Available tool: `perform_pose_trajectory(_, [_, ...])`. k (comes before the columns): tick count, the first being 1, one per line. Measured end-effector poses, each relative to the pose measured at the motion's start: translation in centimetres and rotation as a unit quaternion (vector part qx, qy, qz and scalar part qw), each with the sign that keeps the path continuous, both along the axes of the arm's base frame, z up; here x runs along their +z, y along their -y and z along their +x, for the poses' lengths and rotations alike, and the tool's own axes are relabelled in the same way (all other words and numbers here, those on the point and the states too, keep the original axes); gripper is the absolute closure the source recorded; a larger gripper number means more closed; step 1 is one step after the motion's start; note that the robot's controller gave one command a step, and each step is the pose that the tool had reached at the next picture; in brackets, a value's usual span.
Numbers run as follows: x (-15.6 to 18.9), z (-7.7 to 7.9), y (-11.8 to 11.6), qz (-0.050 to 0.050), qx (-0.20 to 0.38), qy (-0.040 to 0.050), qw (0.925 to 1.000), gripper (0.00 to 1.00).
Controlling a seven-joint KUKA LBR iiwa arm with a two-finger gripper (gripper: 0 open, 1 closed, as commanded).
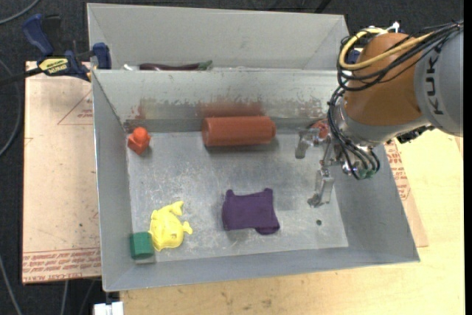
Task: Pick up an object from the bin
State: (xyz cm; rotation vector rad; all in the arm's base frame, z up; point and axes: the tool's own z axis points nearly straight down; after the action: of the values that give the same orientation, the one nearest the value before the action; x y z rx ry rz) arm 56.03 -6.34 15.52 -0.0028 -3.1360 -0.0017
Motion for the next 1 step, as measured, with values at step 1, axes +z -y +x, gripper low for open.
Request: perform_pose_trajectory(1, [0.46,0.13,-0.02,0.000,0.001,0.0033,1.0000,0.00])
